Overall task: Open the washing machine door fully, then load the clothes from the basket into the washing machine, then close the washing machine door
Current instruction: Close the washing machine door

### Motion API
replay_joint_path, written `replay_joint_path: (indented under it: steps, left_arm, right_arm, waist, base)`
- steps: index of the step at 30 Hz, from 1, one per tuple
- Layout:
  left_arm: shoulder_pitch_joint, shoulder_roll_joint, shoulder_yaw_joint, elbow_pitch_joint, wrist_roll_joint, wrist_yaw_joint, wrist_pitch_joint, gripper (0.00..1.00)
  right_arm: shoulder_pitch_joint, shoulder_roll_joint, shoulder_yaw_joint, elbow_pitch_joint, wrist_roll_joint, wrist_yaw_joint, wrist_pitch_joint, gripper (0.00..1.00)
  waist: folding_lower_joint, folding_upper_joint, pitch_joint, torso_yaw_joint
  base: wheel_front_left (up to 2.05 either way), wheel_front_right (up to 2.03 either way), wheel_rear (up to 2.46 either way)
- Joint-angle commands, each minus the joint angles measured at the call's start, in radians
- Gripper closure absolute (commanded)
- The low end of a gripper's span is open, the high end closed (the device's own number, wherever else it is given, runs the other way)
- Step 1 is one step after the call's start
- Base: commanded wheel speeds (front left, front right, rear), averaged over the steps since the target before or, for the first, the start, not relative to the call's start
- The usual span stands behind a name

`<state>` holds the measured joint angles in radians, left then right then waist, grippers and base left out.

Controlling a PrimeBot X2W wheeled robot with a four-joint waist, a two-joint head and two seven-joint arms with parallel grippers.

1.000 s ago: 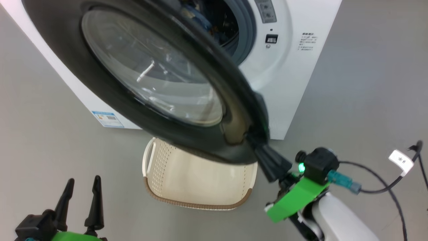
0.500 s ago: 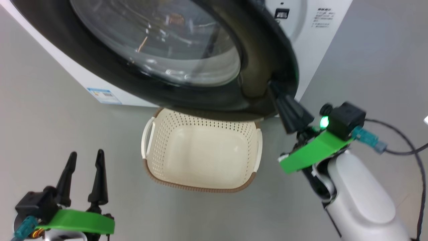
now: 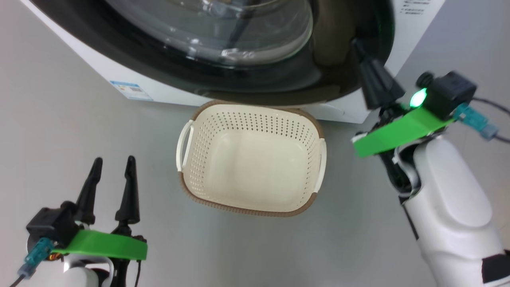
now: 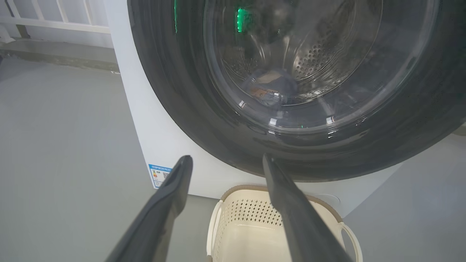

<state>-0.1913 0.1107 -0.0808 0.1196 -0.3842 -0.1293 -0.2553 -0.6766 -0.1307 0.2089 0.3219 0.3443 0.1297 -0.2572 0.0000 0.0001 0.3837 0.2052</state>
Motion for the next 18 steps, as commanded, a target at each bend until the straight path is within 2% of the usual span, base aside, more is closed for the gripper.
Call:
replay_joint_path:
  steps: [1, 18]
  left_arm:
    - [-0.027, 0.021, 0.03, -0.026, -0.004, -0.001, -0.006, 0.0]
    - [-0.063, 0.029, -0.006, -0.02, -0.008, -0.001, -0.006, 0.0]
  right_arm:
    - [-0.026, 0.015, 0.001, -0.021, -0.017, 0.001, -0.005, 1.0]
    - [-0.118, 0.014, -0.049, 0.0, -0.037, 0.001, -0.005, 1.0]
  waist:
    - [0.0, -0.0001, 0.012, 0.011]
    - [0.0, -0.0001, 0.04, 0.038]
  base:
    - [0.0, 0.0, 0.0]
    - [0.0, 0.0, 0.0]
